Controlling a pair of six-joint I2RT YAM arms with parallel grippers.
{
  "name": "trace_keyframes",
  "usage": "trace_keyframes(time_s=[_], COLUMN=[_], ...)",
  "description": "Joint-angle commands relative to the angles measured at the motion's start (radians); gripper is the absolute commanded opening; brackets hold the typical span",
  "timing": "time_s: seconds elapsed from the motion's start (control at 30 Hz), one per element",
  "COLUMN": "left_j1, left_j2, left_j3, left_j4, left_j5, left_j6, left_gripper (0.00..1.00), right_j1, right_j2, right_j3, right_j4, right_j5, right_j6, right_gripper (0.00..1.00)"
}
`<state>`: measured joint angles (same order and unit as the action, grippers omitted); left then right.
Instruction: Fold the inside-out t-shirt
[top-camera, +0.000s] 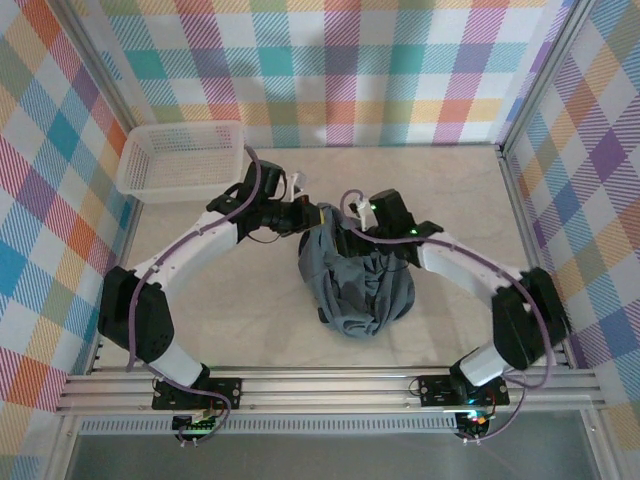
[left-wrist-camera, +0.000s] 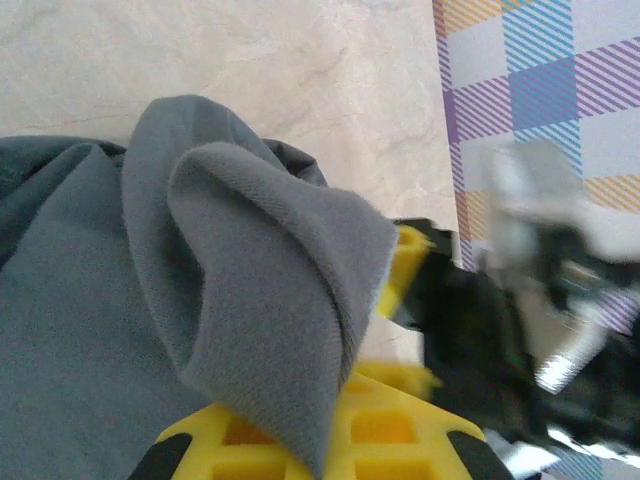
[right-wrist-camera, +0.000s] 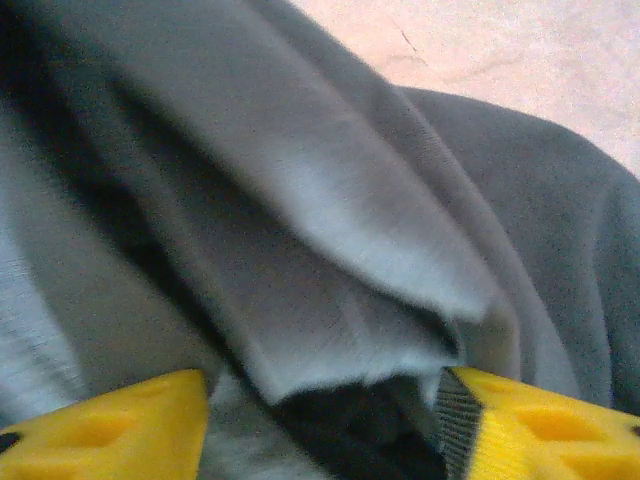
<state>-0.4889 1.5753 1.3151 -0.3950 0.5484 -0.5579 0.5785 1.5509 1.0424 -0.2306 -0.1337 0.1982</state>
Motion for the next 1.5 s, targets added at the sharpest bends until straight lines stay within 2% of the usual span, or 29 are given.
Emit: trace_keyframes(time_s=[0.0, 0.03, 0.1, 0.17, 0.27, 0.33, 0.43, 0.5, 0.53, 0.6, 0.73, 0.8, 0.87, 0.97, 1.03, 1.13, 1.27, 1.4, 1.43, 1.47], left_j1=[-0.005, -0.004, 0.004, 0.026, 0.084, 0.126, 0.159, 0.166, 0.168, 0.171, 0.170, 0.161, 0.128, -0.007, -0.118, -0.189, -0.199, -0.200, -0.198, -0.191], left_j2=[-0.048, -0.051, -0.056, -0.060, -0.050, -0.021, 0.014, 0.011, 0.003, -0.024, -0.126, -0.181, -0.236, -0.307, -0.296, -0.234, -0.139, -0.044, -0.012, 0.009], left_j3=[0.030, 0.033, 0.047, 0.060, 0.080, 0.108, 0.176, 0.209, 0.222, 0.230, 0.160, 0.117, 0.069, -0.034, -0.048, -0.033, 0.013, 0.097, 0.123, 0.141], left_j4=[-0.027, -0.048, -0.109, -0.168, -0.236, -0.265, -0.297, -0.301, -0.301, -0.290, -0.197, -0.172, -0.149, 0.000, 0.040, 0.054, 0.081, 0.101, 0.064, 0.024], left_j5=[-0.004, -0.021, -0.074, -0.141, -0.240, -0.258, -0.209, -0.197, -0.199, -0.180, -0.070, -0.091, -0.110, -0.068, -0.087, -0.151, -0.254, -0.262, -0.290, -0.313], left_j6=[0.011, 0.018, 0.051, 0.086, 0.166, 0.223, 0.267, 0.280, 0.286, 0.298, 0.304, 0.279, 0.255, 0.215, 0.226, 0.233, 0.198, 0.204, 0.221, 0.234], left_gripper=[0.00, 0.00, 0.00, 0.00, 0.00, 0.00, 0.00, 0.00, 0.02, 0.15, 0.43, 0.52, 0.56, 0.61, 0.62, 0.63, 0.66, 0.67, 0.63, 0.47], right_j1=[0.001, 0.002, 0.001, 0.000, -0.019, -0.068, -0.167, -0.195, -0.200, -0.199, -0.201, -0.201, -0.201, -0.199, -0.200, -0.198, -0.175, -0.152, -0.152, -0.154], right_j2=[0.045, 0.044, 0.012, -0.049, -0.173, -0.256, -0.318, -0.310, -0.294, -0.259, -0.232, -0.226, -0.217, -0.206, -0.208, -0.217, -0.234, -0.241, -0.243, -0.249], right_j3=[0.062, 0.076, 0.084, 0.084, 0.112, 0.132, 0.148, 0.176, 0.196, 0.225, 0.248, 0.257, 0.275, 0.304, 0.304, 0.306, 0.293, 0.261, 0.254, 0.251], right_j4=[0.046, 0.032, 0.001, -0.029, -0.073, -0.027, 0.141, 0.182, 0.190, 0.190, 0.130, 0.127, 0.116, 0.063, 0.057, 0.046, 0.035, 0.061, 0.069, 0.051], right_j5=[0.063, 0.079, 0.089, 0.048, -0.170, -0.336, -0.512, -0.585, -0.631, -0.686, -0.627, -0.615, -0.598, -0.571, -0.567, -0.569, -0.558, -0.572, -0.574, -0.549], right_j6=[-0.002, 0.009, 0.024, 0.023, 0.039, 0.141, 0.360, 0.429, 0.450, 0.482, 0.510, 0.525, 0.555, 0.575, 0.569, 0.574, 0.569, 0.600, 0.608, 0.600], right_gripper=[0.34, 0.20, 0.02, 0.00, 0.00, 0.00, 0.00, 0.00, 0.00, 0.00, 0.00, 0.00, 0.00, 0.00, 0.00, 0.00, 0.00, 0.00, 0.00, 0.00])
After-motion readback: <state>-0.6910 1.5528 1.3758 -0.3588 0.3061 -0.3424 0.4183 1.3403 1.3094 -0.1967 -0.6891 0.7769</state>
